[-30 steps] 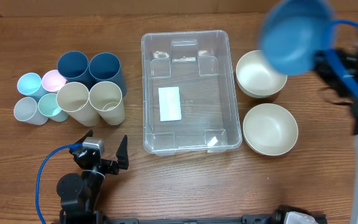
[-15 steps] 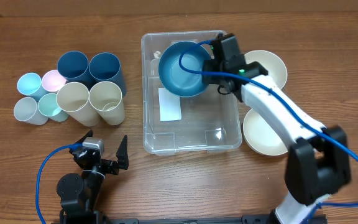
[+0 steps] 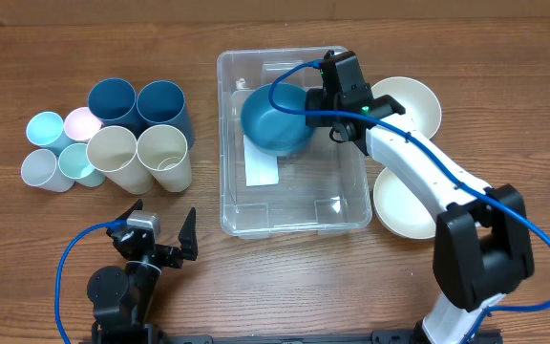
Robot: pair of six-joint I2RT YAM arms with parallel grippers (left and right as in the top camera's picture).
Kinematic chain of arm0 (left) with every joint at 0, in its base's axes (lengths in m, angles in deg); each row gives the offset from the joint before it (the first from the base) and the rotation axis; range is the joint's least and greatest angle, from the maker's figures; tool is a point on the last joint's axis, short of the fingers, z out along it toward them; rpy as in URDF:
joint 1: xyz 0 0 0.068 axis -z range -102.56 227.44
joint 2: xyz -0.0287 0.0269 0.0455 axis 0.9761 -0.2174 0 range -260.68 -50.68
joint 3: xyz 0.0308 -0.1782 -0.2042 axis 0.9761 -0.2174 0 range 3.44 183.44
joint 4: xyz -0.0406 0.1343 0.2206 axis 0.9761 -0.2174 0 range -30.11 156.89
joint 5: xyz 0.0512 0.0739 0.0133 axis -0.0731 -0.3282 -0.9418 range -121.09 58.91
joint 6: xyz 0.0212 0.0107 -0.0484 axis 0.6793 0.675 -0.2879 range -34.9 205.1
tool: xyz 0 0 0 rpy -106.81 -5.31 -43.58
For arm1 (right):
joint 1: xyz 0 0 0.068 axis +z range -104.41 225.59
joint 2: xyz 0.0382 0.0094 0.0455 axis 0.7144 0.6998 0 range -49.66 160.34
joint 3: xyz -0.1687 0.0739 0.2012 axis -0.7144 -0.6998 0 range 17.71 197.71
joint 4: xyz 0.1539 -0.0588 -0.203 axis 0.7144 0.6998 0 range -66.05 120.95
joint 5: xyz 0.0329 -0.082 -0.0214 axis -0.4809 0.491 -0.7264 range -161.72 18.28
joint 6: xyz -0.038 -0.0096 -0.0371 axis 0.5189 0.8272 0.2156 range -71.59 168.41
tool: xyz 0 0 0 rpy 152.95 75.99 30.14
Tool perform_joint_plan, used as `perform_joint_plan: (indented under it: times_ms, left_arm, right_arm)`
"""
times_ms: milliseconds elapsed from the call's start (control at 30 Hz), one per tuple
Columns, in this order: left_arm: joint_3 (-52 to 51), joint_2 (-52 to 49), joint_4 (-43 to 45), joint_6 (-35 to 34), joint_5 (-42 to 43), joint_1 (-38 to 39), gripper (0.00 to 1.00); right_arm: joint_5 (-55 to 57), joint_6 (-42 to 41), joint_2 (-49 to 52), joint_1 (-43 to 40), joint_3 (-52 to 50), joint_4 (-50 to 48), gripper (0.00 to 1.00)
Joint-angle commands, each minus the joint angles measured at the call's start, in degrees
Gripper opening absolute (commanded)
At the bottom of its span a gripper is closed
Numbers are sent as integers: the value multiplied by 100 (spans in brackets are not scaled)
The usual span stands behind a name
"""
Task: Pack container
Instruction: 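Grasp the blue bowl rim with the right gripper and place it in the bin, then grasp the front cream bowl rim with the right gripper and lift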
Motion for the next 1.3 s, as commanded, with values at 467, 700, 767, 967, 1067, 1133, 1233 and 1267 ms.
perform_joint_plan:
  times_ms: [467, 700, 767, 967, 1067, 1133, 1233, 1267]
  left_arm:
    - [-55, 57, 22, 85, 81, 22, 100]
    - [-55, 57, 22, 85, 81, 22, 100]
    - [-55, 57, 22, 85, 81, 22, 100]
    - [-55, 57, 22, 85, 81, 22, 100]
    - [-55, 57, 22, 85, 81, 22, 100]
    - [-55, 57, 22, 85, 81, 22, 100]
    - [-55, 57, 22, 85, 81, 22, 100]
    - [-55, 57, 22, 85, 81, 22, 100]
  right_arm:
    - [361, -1753, -3919, -2712, 376, 3991, 58]
    - [-203, -1683, -3373, -4323, -850, 4107, 65]
    - [-507, -1685, -3093, -4586, -1285, 3866, 65]
    - [-852, -1486, -2361, -4763, -2599, 3110, 64]
    - [-949, -1314, -2334, -4763, -3176, 2778, 64]
    - [-1051, -1064, -2343, -4763, -3401, 2566, 64]
    - [-1080, -990, -2343, -4763, -3574, 2400, 64]
    - [-1080, -990, -2343, -4763, -3574, 2396, 60]
